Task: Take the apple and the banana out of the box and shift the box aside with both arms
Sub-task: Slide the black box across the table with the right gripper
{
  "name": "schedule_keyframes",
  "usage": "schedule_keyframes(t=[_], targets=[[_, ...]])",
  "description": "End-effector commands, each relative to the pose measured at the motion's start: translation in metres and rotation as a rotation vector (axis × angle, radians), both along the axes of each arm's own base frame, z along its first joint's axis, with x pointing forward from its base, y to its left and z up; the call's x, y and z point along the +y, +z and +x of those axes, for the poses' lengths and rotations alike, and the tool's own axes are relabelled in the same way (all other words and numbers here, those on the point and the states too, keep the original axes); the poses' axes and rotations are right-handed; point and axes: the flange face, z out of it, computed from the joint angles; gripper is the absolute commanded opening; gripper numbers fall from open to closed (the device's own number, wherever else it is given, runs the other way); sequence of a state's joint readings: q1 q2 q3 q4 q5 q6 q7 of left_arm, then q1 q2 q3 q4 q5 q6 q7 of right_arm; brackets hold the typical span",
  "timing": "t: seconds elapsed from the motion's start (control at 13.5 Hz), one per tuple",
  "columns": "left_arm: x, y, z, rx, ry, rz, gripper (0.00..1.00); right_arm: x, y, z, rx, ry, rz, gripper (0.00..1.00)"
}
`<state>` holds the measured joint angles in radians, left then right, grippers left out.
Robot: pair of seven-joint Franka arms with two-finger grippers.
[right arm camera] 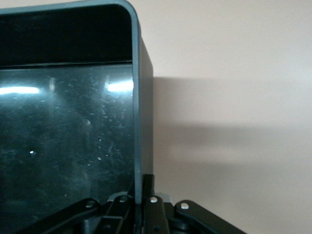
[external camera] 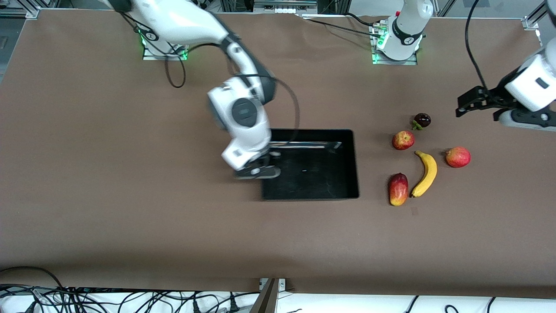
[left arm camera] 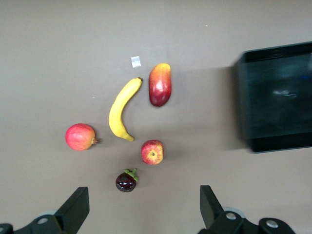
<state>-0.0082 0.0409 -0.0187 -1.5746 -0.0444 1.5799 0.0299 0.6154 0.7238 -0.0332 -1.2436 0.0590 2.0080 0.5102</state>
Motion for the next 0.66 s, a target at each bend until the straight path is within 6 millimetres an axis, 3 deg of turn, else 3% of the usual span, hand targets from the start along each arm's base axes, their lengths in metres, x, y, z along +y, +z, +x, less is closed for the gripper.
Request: schedule_keyframes(t=[0.0, 0.22, 0.37, 0.59], targets=[[0.011, 0.006, -0.013, 0.102, 0.019, 0.024, 1.0, -0.108, 0.059, 0.032, 0.081, 0.076, 0.059, 0.0], [0.013, 0.004, -0.018, 0.141, 0.021, 0.03, 1.0, -0.239, 0.065, 0.055, 0.16, 0.118, 0.046, 0.0], [0.013, 0.006, -0.017, 0.133, 0.015, 0.071, 1.0, -0.319, 0.042, 0.052, 0.158, 0.126, 0.026, 0.0], [0.01, 0.012, -0.016, 0.117, 0.008, 0.091, 1.0, -0.398, 0.007, 0.032, 0.138, 0.14, -0.006, 0.0]])
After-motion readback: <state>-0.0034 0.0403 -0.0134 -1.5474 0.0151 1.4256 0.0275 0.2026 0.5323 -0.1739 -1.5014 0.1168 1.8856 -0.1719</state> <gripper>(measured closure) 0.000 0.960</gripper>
